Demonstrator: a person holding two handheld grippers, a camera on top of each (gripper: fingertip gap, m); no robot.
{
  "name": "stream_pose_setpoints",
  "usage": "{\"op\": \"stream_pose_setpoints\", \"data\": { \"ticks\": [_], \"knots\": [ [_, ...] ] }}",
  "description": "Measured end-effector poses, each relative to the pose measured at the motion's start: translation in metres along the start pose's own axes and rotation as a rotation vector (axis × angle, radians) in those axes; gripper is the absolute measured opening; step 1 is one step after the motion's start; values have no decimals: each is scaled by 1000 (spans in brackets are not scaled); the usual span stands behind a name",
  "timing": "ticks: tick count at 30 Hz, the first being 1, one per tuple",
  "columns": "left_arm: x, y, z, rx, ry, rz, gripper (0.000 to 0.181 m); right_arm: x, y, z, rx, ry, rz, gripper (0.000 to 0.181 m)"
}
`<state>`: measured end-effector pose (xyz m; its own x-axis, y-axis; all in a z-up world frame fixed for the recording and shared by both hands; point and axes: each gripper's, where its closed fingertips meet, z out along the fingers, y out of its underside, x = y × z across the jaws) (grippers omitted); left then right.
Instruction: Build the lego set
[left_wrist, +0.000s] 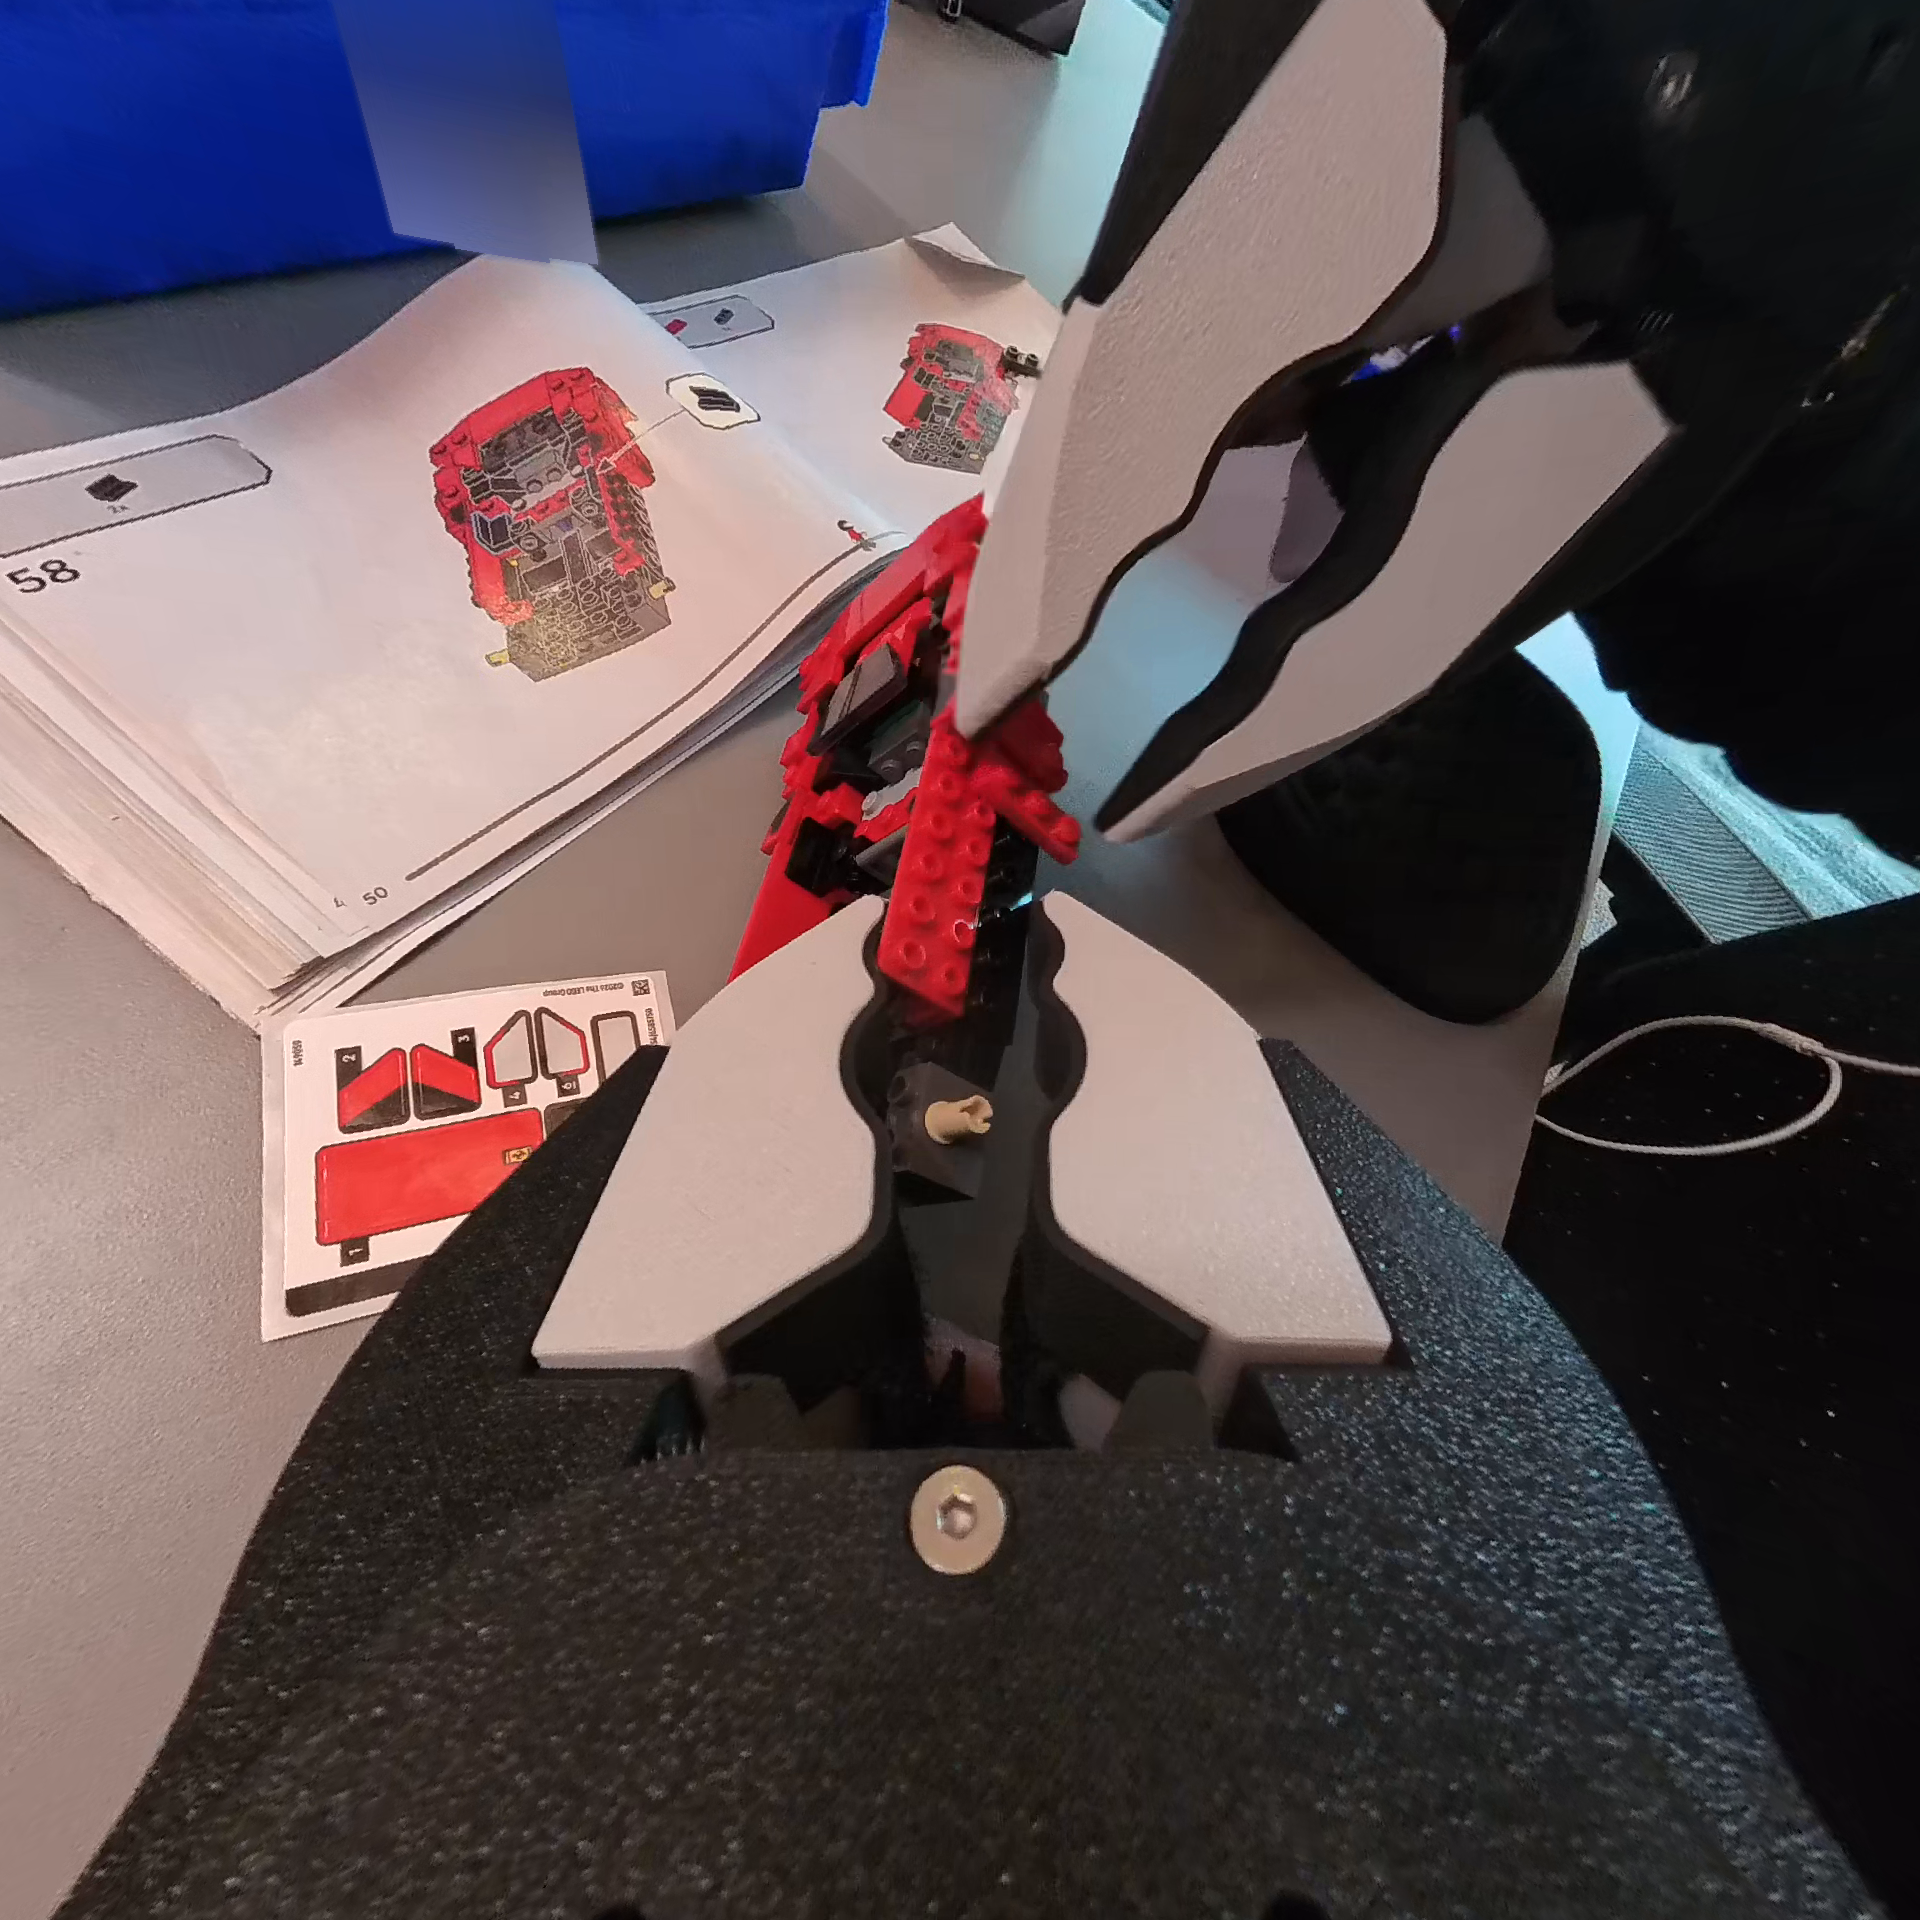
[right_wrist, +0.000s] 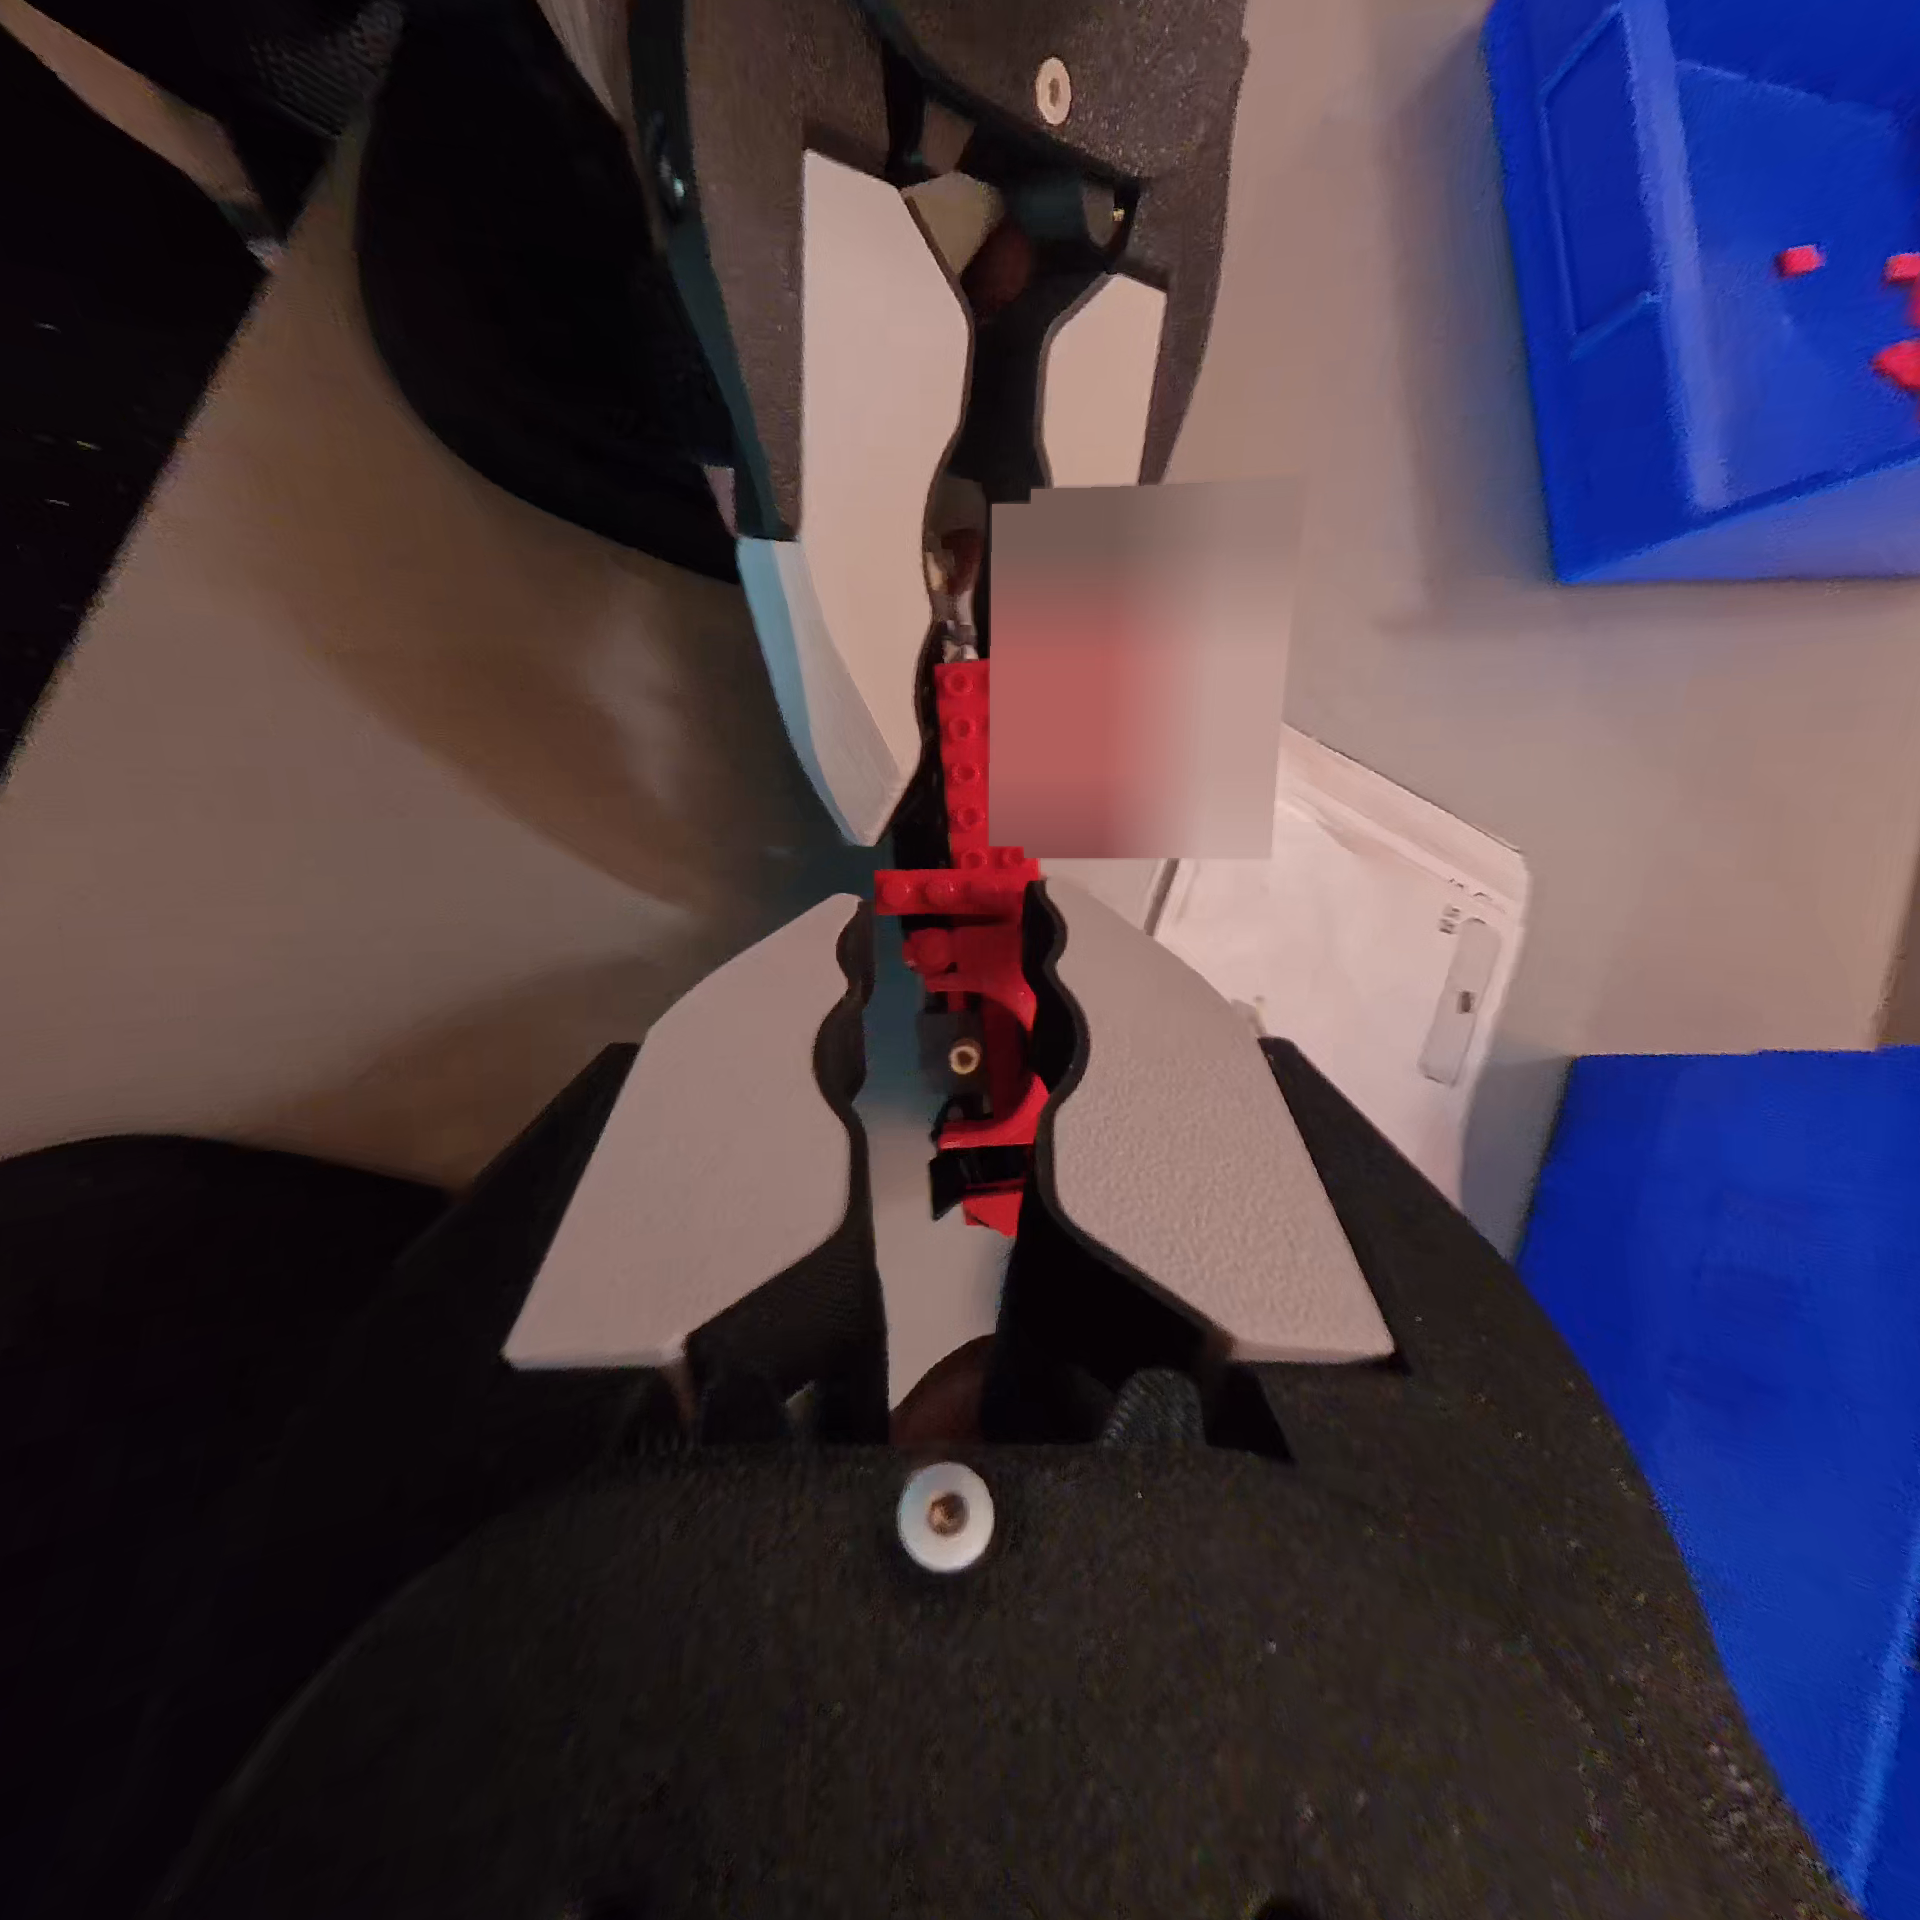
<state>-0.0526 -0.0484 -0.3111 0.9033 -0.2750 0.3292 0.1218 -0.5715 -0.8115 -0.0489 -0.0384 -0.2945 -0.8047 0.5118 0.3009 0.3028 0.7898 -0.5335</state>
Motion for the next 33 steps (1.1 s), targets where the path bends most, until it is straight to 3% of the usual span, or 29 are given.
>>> {"op": "stream_pose_setpoints", "data": {
  "ticks": [7, 12, 19, 22, 25, 28, 33],
  "knots": [
    [0, 0, 0, 2, 2, -7, 23, 11, 2, -8, -16, -234, 151, 33],
    [0, 0, 0, 1, 0, -2, 23, 11, -18, -29, 138, -177, 146, 20],
    [2, 2, 2, -17, -2, 25, 21, -1, 4, -17, 98, 34, 138, 48],
    [2, 2, 2, -24, -16, 41, 22, 4, 8, -2, 9, 152, 11, 55],
    [3, 3, 3, -33, -27, 62, 21, 7, 14, 10, -63, 251, -125, 51],
    [5, 3, 3, -36, -12, 65, 21, 7, 21, 14, -109, 295, -227, 33],
    [19, -2, -2, -39, 132, 21, 29, 4, 24, 13, -108, 302, -329, 30]
  ]
}}
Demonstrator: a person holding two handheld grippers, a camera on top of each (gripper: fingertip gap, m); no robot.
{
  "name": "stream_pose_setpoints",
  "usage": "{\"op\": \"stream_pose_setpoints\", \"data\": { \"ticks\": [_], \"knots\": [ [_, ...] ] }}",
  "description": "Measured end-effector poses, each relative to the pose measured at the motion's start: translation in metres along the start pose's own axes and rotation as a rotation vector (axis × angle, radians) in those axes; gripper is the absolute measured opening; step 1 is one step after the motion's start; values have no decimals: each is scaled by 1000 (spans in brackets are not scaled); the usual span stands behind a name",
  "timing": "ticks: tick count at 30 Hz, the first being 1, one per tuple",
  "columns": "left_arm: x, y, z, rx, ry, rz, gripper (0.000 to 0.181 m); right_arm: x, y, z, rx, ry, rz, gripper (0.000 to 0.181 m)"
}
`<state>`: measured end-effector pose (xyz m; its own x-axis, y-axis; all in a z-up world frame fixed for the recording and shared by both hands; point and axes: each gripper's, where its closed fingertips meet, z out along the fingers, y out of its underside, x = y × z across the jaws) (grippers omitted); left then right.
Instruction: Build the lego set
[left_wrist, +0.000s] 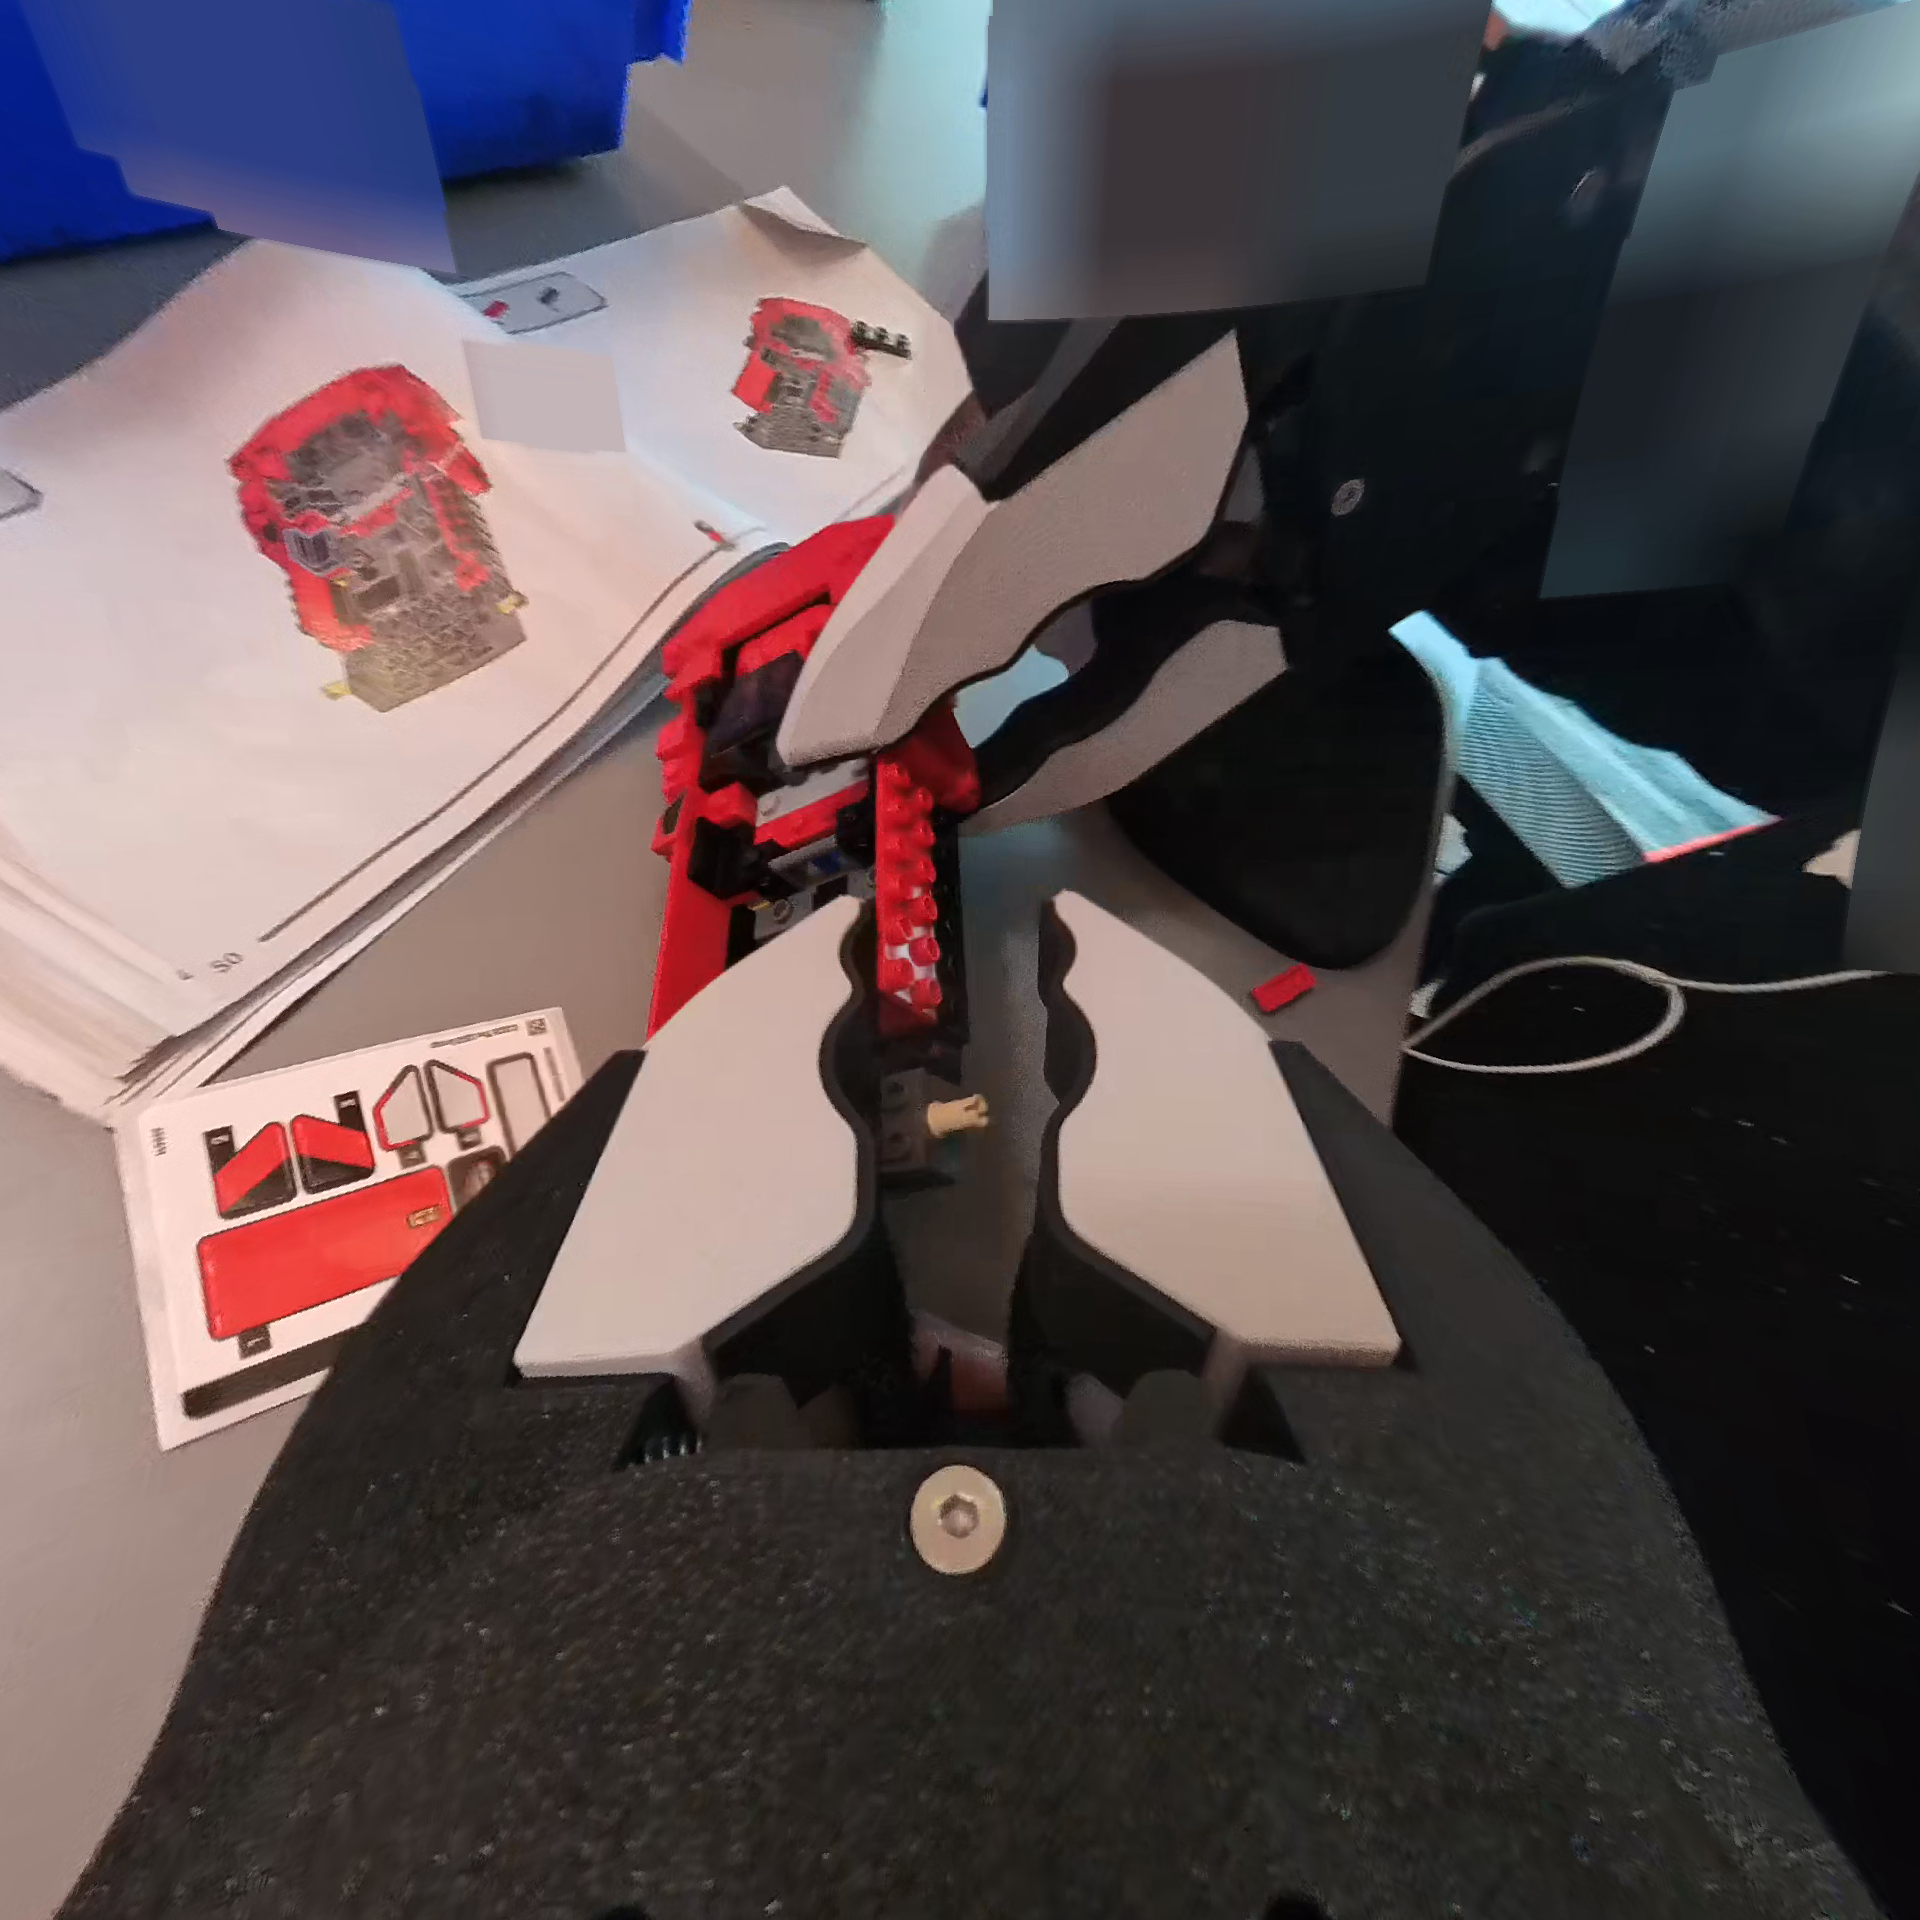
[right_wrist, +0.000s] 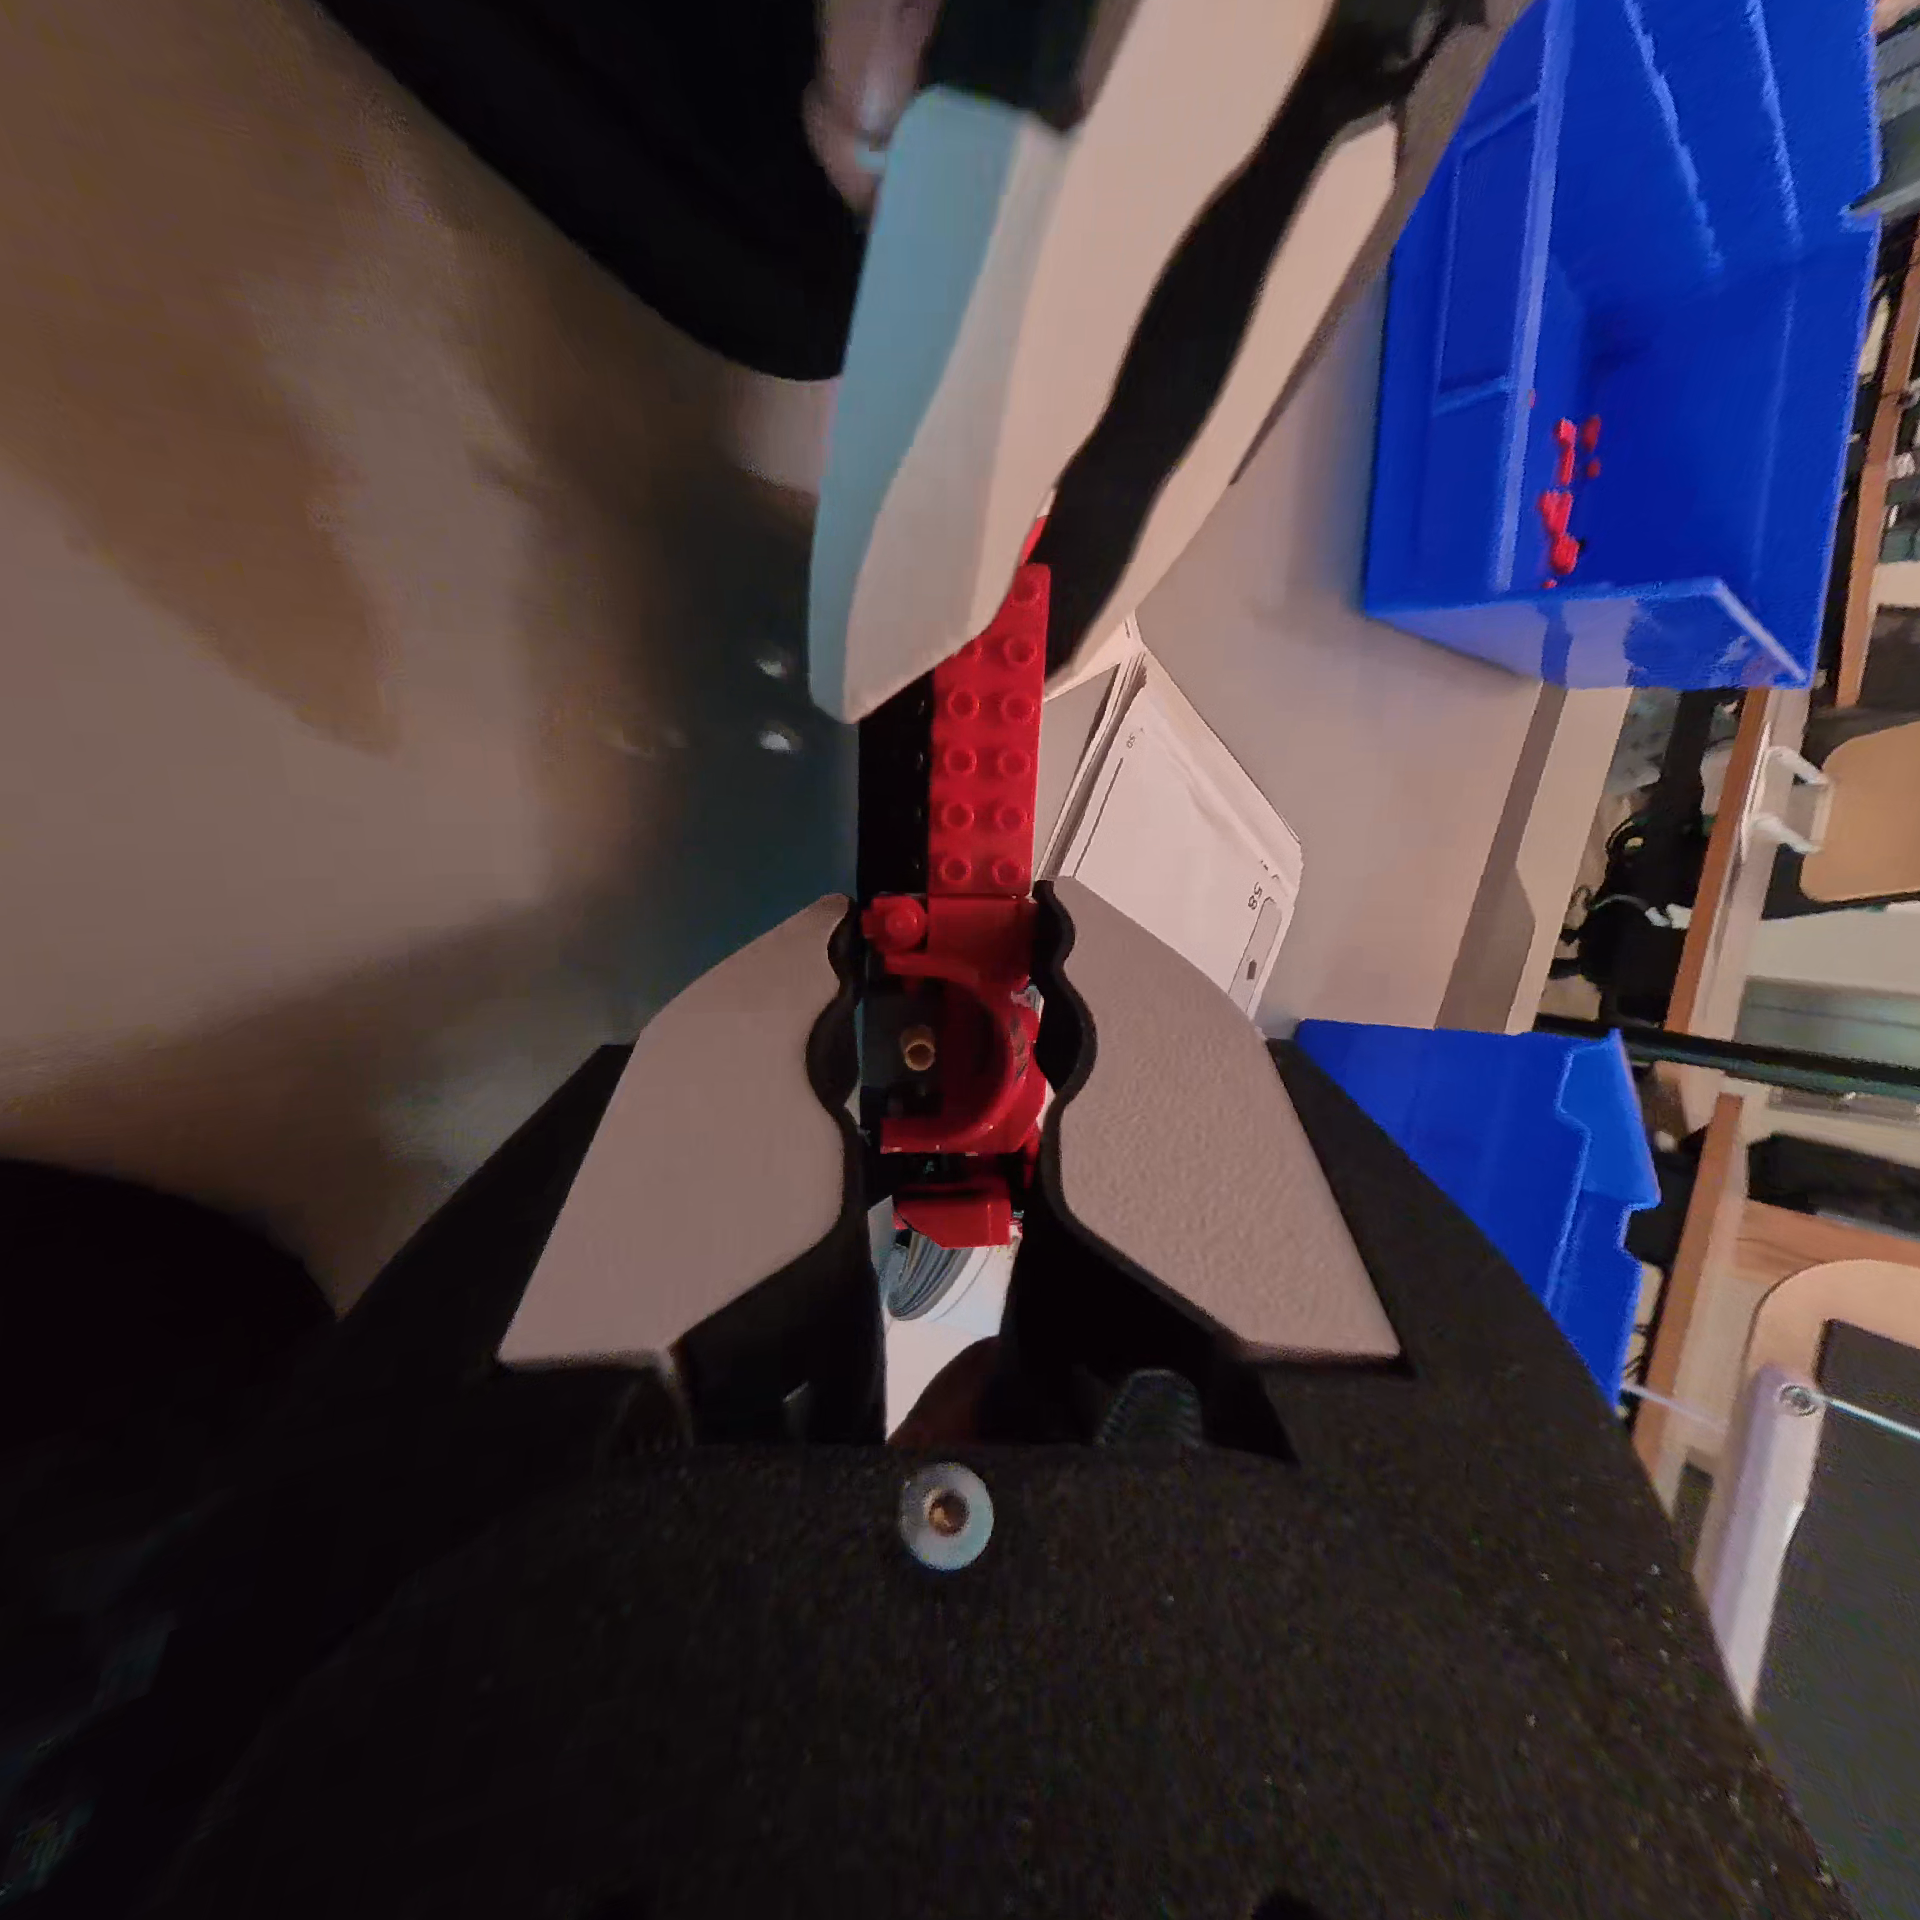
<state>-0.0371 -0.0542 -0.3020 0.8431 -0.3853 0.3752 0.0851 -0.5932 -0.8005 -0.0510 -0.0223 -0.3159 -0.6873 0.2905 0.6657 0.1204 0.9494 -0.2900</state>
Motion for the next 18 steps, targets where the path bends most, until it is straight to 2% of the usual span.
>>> {"op": "stream_pose_setpoints", "data": {
  "ticks": [3, 6, 9, 18],
  "knots": [
    [2, 2, -2, -74, 58, -35, 25, -2, 2, -1, -2, 8, -69, 30],
    [-5, 7, -3, -189, 23, -12, 20, -3, 3, -2, -8, 29, -125, 30],
    [-2, 8, 0, -247, 28, 7, 10, -3, 3, -1, -10, 67, -163, 29],
    [2, 7, 6, -228, 29, -15, 5, -6, 7, -5, 11, 120, -105, 33]
  ]
}}
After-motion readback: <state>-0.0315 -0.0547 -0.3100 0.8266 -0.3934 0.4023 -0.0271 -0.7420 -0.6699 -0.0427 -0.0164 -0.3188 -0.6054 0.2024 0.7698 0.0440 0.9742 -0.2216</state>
